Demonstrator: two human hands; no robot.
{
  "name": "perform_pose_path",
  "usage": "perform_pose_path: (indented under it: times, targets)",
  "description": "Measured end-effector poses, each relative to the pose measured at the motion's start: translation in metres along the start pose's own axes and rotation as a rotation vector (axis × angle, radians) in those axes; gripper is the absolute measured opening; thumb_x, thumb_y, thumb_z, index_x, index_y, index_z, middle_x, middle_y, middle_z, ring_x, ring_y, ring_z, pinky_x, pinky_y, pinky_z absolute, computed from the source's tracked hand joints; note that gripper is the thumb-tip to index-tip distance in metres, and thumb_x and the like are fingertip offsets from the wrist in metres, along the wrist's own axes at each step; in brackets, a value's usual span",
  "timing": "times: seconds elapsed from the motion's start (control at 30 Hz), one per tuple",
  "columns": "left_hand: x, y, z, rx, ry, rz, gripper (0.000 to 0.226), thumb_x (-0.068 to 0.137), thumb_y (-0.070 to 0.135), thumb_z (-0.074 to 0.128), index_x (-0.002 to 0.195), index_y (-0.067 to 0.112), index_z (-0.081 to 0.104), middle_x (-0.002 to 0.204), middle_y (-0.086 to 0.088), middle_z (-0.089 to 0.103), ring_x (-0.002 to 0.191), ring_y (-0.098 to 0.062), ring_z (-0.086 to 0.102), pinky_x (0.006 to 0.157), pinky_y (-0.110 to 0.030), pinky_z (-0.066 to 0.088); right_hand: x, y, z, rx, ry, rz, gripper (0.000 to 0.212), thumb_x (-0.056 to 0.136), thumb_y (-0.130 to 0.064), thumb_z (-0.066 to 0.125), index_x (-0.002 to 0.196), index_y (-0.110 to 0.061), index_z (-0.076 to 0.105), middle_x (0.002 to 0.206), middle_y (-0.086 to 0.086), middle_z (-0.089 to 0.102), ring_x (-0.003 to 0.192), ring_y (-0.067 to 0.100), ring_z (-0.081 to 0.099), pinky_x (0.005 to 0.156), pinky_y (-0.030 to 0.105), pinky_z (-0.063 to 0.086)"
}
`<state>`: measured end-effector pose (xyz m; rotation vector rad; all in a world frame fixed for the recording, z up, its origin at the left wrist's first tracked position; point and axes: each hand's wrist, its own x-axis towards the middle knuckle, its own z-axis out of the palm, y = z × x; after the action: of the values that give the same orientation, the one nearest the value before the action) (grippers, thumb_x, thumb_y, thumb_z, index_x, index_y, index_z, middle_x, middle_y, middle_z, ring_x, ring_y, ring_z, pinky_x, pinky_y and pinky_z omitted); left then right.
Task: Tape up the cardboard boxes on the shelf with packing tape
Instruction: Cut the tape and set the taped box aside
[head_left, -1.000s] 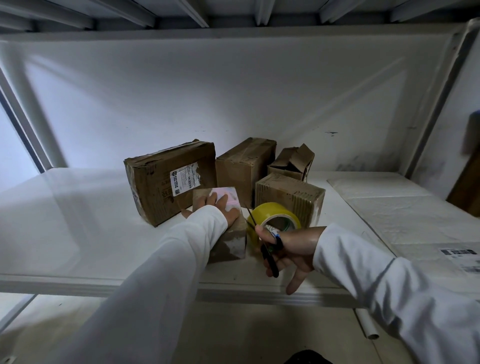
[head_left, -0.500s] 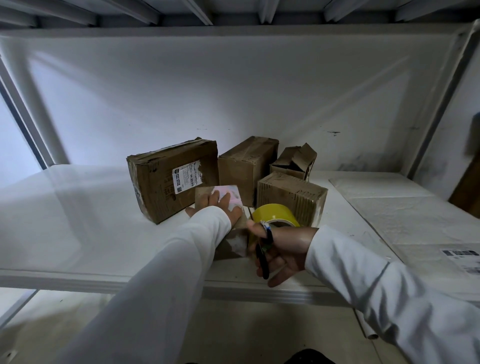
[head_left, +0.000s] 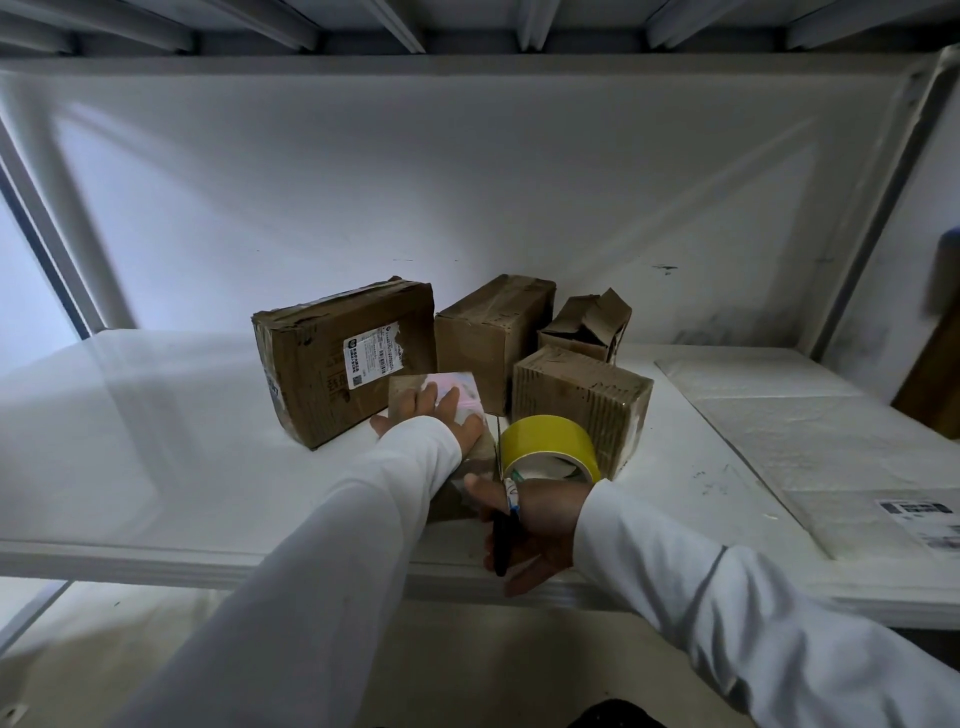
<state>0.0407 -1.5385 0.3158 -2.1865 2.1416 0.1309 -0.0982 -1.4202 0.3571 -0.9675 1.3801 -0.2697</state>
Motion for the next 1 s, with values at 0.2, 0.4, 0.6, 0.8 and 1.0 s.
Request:
perform_pose_path:
  times: [0.2, 0.4, 0.6, 0.8, 1.0]
  targets:
    - [0.001, -0.003, -0.003, -0.005, -0.037, 0.033, 0.104, 0.059, 0.086, 0.001, 0.151, 0.037, 0.003, 0.16, 0.002, -0.006, 0.146, -0.025, -0.008, 0.115, -0.054, 0.005, 0.006, 0.008, -0.002, -0.046, -0.011, -0.1, 0.068, 0.087, -0.061, 0.045, 0.135, -0.012, 0.044, 0.087, 0.004, 0.058, 0.088, 0.019, 0.059, 0.089, 0.036, 0.045]
    - [-0.013, 0.003, -0.016, -0.146, -0.047, -0.01, 0.117, 0.054, 0.092, 0.024, 0.151, 0.032, -0.002, 0.16, 0.003, -0.008, 0.146, -0.025, -0.008, 0.116, -0.054, 0.005, 0.004, 0.01, -0.005, -0.118, -0.067, -0.091, 0.06, 0.093, -0.054, 0.038, 0.128, -0.007, 0.05, 0.084, 0.003, 0.057, 0.096, 0.02, 0.055, 0.098, 0.044, 0.041]
    - [-0.01, 0.001, -0.017, -0.175, -0.086, 0.005, 0.127, 0.043, 0.093, 0.024, 0.151, 0.032, -0.001, 0.16, 0.003, -0.008, 0.147, -0.024, -0.008, 0.116, -0.053, 0.006, 0.002, 0.007, -0.012, -0.244, -0.127, -0.011, 0.055, 0.098, -0.048, 0.035, 0.135, -0.009, 0.043, 0.096, 0.0, 0.057, 0.127, 0.021, 0.047, 0.1, 0.047, 0.039]
    - [-0.011, -0.003, -0.021, -0.144, -0.092, 0.051, 0.116, 0.06, 0.092, 0.036, 0.152, 0.031, 0.0, 0.16, 0.002, -0.006, 0.147, -0.023, -0.005, 0.116, -0.052, 0.007, -0.01, 0.007, -0.016, -0.344, -0.08, 0.06, 0.052, 0.1, -0.045, 0.029, 0.134, -0.008, 0.043, 0.114, 0.01, 0.055, 0.129, 0.028, 0.047, 0.108, 0.047, 0.036]
    - [-0.012, 0.0, -0.022, -0.15, -0.096, 0.031, 0.128, 0.04, 0.093, 0.024, 0.151, 0.033, 0.001, 0.16, 0.003, -0.006, 0.147, -0.024, -0.004, 0.116, -0.053, 0.008, -0.019, 0.029, -0.013, -0.485, -0.269, 0.051, 0.047, 0.093, -0.057, 0.034, 0.117, -0.019, 0.045, 0.096, 0.008, 0.057, 0.123, 0.033, 0.052, 0.104, 0.049, 0.036]
